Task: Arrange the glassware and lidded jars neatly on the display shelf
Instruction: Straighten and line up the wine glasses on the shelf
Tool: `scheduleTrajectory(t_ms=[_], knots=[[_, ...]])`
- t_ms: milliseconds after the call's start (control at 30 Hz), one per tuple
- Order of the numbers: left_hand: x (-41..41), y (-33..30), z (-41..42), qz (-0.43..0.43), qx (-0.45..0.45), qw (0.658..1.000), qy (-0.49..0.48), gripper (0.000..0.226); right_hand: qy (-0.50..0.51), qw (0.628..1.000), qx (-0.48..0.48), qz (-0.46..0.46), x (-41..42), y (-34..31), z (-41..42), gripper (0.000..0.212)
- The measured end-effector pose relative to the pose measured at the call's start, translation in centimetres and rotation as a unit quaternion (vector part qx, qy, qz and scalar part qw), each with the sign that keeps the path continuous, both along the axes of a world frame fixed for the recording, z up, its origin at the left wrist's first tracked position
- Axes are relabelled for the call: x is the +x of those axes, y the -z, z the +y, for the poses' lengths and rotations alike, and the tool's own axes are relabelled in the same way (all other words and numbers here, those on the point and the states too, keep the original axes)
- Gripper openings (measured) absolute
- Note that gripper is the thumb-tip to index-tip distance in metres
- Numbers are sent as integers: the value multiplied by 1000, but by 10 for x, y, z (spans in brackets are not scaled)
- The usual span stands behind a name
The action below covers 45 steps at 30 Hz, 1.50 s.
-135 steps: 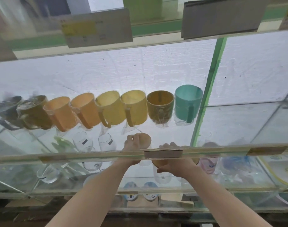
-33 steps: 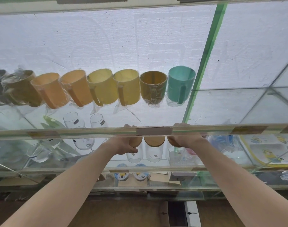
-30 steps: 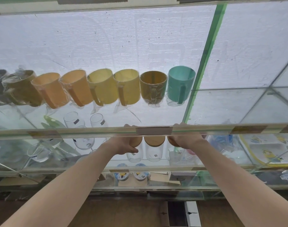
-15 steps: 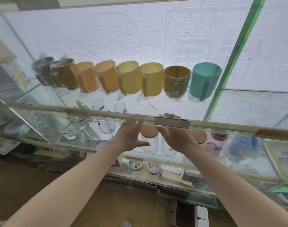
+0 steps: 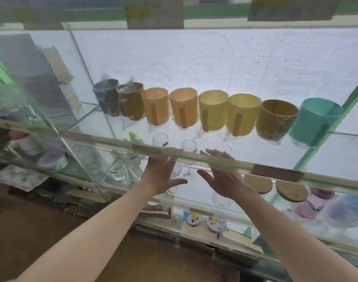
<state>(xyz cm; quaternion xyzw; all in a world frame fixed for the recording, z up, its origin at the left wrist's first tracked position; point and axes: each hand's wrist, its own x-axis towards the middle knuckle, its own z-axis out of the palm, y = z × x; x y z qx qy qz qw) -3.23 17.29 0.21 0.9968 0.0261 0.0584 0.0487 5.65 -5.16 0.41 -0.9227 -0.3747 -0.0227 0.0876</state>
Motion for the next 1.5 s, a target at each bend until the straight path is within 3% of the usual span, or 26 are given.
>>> scheduleTrajectory(t_ms=[200,300,467,533,633,700,800,933,1100,1267,1433,1500], knots=[[9,2,48,-44,19,995,82,93,44,999,-2,-14,4,2,47,64],[18,8,70,-15,39,990,137,77,78,996,-18,-23,10,4,66,56],[33,18,96,137,-137,968,158,39,107,993,-9,-41,20,5,85,37],[38,21,101,155,-154,963,159,30,85,995,15,-47,21,5,87,23],[46,20,106,123,-119,965,197,31,36,993,42,-100,23,5,88,25],[47,20,106,100,-118,966,205,31,38,995,9,-91,20,3,88,18],[47,20,103,90,-159,965,188,30,53,994,-58,-79,20,0,86,54],[46,23,99,65,-149,972,171,31,29,989,-124,-81,21,-1,81,75],[42,21,98,22,-123,980,156,28,44,994,-76,-60,19,2,81,29],[41,17,88,42,-119,984,127,30,58,997,-56,20,12,0,79,16],[40,20,81,90,-165,977,101,29,71,997,-28,24,1,-1,65,7],[39,21,79,82,-173,977,98,29,98,994,-10,44,-4,-3,59,14]])
